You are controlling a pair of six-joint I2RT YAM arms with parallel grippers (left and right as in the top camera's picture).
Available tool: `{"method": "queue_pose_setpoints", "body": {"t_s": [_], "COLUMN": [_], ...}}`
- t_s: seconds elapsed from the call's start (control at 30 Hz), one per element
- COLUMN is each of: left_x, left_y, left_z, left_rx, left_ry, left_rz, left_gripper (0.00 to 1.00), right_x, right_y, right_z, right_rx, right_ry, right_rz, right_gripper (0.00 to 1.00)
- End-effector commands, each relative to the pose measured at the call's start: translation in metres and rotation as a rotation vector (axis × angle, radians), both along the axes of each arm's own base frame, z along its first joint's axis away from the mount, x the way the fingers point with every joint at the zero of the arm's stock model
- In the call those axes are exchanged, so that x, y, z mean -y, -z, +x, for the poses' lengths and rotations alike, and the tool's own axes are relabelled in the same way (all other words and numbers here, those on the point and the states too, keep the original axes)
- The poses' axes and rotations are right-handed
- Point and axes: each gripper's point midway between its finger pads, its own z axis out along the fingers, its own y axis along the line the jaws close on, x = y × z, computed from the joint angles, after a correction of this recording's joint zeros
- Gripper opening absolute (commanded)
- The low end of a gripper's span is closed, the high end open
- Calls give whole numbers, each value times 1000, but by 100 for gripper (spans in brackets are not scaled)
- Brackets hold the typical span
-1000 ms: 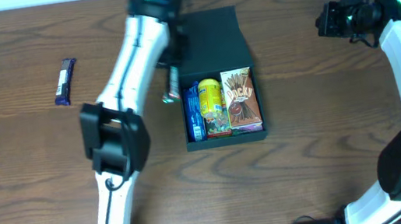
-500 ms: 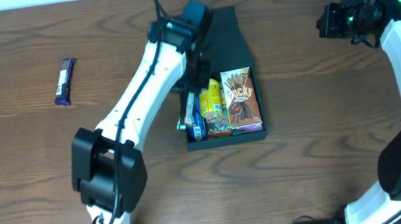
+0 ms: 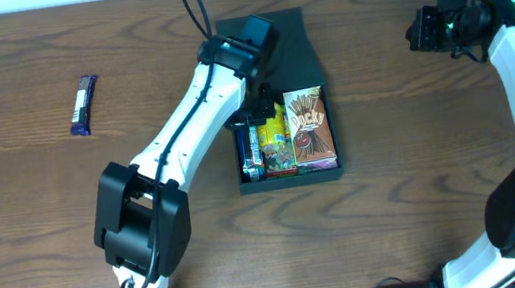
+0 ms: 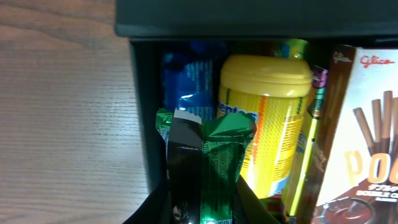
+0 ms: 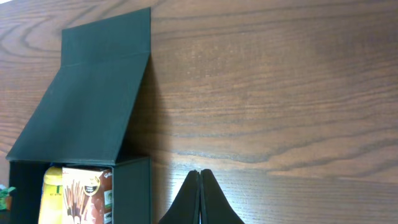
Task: Pack container
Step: 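Carry the green candy bar into the box beside the Mentos bottle, then move the left gripper to the purple candy bar and grasp it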
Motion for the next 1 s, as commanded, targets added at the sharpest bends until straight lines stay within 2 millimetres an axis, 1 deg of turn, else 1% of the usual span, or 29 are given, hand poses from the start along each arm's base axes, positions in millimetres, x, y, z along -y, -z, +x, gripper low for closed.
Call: {"method": "queue_pose_setpoints", "body": {"t_s": [0.0, 0.03, 0.17, 0.23, 0.3, 0.33, 0.37, 0.43, 0.47, 0.5, 0.53, 0.57, 0.6, 0.63, 0.67, 0.7, 0.77, 0.83, 0.9, 0.97], "left_x": [2, 2, -5, -7, -7, -11, -19, -49, -72, -90, -105, -128, -148, -169, -185, -200, -239, -273, -296, -311], "left_y": [-1, -1, -1, -3, -8, -14, -23, -45, -58, -67, -74, -80, -82, -82, -80, -77, -67, -57, -49, -37], "left_z": [0, 0, 5, 8, 11, 16, 23, 44, 56, 64, 71, 80, 88, 95, 100, 105, 116, 126, 132, 136], "left_rx": [14, 14, 39, 48, 59, 78, 116, 226, 290, 330, 358, 381, 383, 372, 359, 346, 321, 311, 308, 301], "left_ry": [-17, -23, -42, -45, -51, -59, -74, -125, -167, -204, -232, -255, -250, -247, -244, -243, -223, -200, -203, -208], "left_rz": [11, 12, 46, 49, 46, 54, 85, 192, 262, 307, 339, 375, 393, 396, 393, 385, 356, 314, 286, 247], "left_gripper": [52, 59, 64, 63, 61, 59, 58, 59, 62, 66, 70, 72, 75, 76, 79, 82, 89, 91, 93, 97], "right_x": [3, 3, 3, 3, 2, 2, 2, 2, 2, 2, 2, 2, 2, 1, 1, 1, 1, 1, 1, 1], "right_y": [-11, -11, -10, -9, -8, -8, -8, -7, -7, -7, -7, -6, -6, -5, -5, -5, -5, -5, -5, -4], "right_z": [1, 0, -2, -3, -4, -4, -5, -5, -6, -6, -7, -7, -8, -9, -10, -10, -10, -10, -10, -11], "right_rx": [29, 27, 14, 11, 7, 4, 1, -2, -4, -5, -8, -11, -15, -20, -23, -23, -23, -23, -24, -28], "right_ry": [-7, -7, -7, -7, -7, -7, -7, -7, -7, -7, -7, -7, -7, -7, -7, -7, -7, -7, -7, -7], "right_rz": [-9, -9, -7, -6, -5, -5, -5, -4, -4, -4, -3, -2, -1, -1, 0, 0, 0, 0, 0, 1], "right_gripper": [1, 2, 1, 2, 2, 2, 2, 2, 1, 2, 1, 1, 2, 2, 2, 2, 2, 2, 2, 2]}}
